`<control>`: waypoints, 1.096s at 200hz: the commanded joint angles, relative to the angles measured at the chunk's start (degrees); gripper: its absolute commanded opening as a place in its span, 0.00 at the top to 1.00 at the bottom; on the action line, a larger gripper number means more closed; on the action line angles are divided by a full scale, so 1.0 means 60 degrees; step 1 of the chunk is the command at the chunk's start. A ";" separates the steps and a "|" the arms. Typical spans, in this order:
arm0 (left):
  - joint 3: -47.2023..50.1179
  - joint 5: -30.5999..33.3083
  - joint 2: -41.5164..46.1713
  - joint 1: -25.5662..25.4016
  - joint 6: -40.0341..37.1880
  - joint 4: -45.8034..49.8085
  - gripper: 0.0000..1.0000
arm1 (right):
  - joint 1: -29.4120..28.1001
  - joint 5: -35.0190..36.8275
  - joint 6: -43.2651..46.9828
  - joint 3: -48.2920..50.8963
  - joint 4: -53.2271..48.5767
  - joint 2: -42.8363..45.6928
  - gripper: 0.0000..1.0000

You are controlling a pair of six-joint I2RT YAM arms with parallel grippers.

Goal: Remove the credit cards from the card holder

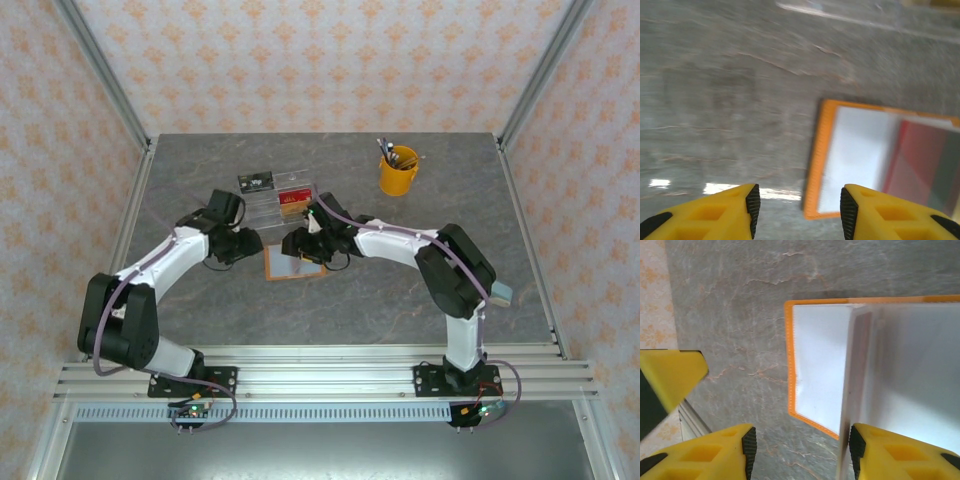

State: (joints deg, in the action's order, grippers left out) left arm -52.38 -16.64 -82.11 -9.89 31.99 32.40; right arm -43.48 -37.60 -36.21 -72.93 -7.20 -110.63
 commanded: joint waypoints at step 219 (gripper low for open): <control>0.2168 -0.2387 0.1208 0.0321 0.2254 -0.3038 0.27 | 0.0158 0.0502 -0.0133 -0.0935 -0.0703 -0.1251 0.68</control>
State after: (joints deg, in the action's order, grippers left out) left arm -39.99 -27.79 -73.03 -5.98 42.46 19.49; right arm -42.57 -33.41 -37.30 -76.62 -11.11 -116.90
